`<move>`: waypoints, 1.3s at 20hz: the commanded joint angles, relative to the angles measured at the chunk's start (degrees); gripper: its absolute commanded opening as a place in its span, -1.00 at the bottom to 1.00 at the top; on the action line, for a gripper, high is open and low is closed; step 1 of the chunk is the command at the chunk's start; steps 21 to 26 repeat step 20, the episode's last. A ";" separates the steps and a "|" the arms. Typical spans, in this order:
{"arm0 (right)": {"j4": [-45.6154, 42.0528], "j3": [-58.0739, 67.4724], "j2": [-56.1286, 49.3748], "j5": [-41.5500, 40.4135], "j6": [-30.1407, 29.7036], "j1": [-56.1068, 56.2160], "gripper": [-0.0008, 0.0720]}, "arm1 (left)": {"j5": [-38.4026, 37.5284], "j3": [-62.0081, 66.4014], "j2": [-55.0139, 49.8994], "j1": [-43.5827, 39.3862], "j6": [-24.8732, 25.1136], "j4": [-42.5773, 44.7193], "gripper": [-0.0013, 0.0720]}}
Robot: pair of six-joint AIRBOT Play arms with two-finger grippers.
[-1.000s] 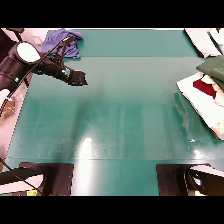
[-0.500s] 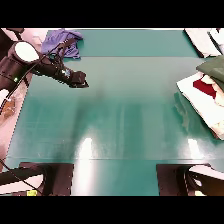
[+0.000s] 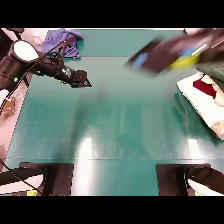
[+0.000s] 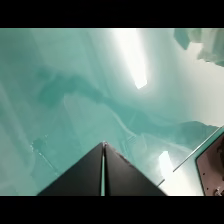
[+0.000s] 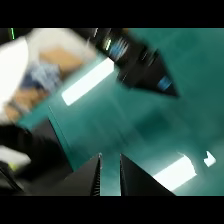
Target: Fold the shirts.
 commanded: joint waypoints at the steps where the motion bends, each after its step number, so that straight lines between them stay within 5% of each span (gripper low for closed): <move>1: -23.76 -3.93 -1.01 -5.14 -1.33 18.69 -0.57 | 0.02 0.04 0.02 0.02 0.07 -0.22 -0.90; 26: -27.23 -3.98 0.24 -6.99 -1.33 20.46 -0.57 | 0.02 0.04 0.02 0.02 0.07 -0.24 -0.90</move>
